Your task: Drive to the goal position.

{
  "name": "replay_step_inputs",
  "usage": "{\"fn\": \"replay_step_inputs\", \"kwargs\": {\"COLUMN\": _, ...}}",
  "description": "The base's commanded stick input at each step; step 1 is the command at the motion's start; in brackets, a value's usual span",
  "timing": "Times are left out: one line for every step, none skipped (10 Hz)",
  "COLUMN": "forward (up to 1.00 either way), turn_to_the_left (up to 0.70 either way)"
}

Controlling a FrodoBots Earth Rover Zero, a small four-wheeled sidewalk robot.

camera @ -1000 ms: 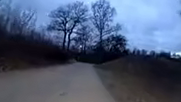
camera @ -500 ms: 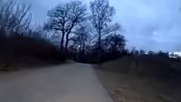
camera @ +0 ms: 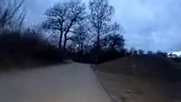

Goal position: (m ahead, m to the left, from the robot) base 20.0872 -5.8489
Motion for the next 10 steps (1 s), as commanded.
{"fn": "replay_step_inputs", "kwargs": {"forward": 1.00, "turn_to_the_left": 0.00}}
{"fn": "replay_step_inputs", "kwargs": {"forward": 1.00, "turn_to_the_left": 0.00}}
{"fn": "replay_step_inputs", "kwargs": {"forward": 1.00, "turn_to_the_left": 0.00}}
{"fn": "replay_step_inputs", "kwargs": {"forward": 1.00, "turn_to_the_left": 0.00}}
{"fn": "replay_step_inputs", "kwargs": {"forward": 1.00, "turn_to_the_left": 0.00}}
{"fn": "replay_step_inputs", "kwargs": {"forward": 1.00, "turn_to_the_left": 0.00}}
{"fn": "replay_step_inputs", "kwargs": {"forward": 1.00, "turn_to_the_left": 0.00}}
{"fn": "replay_step_inputs", "kwargs": {"forward": 1.00, "turn_to_the_left": 0.00}}
{"fn": "replay_step_inputs", "kwargs": {"forward": 1.00, "turn_to_the_left": 0.00}}
{"fn": "replay_step_inputs", "kwargs": {"forward": 1.00, "turn_to_the_left": 0.04}}
